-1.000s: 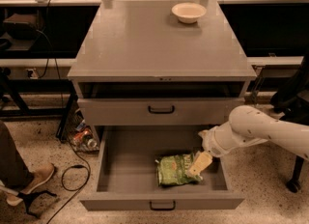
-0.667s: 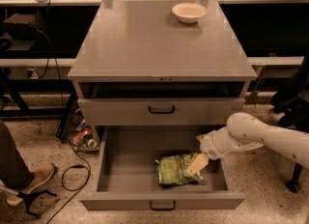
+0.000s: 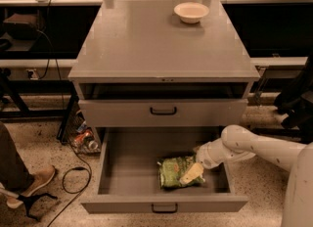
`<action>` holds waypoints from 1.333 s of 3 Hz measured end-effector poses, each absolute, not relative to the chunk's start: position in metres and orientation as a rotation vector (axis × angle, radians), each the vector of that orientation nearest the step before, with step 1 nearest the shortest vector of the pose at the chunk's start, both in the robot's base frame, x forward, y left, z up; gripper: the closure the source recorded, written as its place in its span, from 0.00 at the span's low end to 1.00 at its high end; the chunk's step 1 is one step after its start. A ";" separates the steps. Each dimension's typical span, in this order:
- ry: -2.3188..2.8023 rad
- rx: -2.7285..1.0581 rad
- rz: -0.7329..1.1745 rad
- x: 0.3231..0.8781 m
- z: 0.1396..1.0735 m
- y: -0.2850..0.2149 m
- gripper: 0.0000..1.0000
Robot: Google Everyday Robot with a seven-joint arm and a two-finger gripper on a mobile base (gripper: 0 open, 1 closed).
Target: Pick green jalapeno chip bag from middle drawer and place on counter
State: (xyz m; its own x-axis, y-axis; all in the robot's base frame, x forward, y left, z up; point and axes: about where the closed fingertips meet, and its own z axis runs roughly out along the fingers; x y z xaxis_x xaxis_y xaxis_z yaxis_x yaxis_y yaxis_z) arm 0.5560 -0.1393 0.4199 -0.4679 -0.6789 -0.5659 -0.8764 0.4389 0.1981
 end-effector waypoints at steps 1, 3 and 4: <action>2.307 -1.321 0.690 0.552 0.396 -0.136 0.00; 2.315 -1.307 0.751 0.543 0.367 -0.138 0.19; 2.299 -1.300 0.774 0.542 0.364 -0.137 0.41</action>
Offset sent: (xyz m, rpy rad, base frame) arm -0.0121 -0.0008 -0.0616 0.0180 0.0748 0.0036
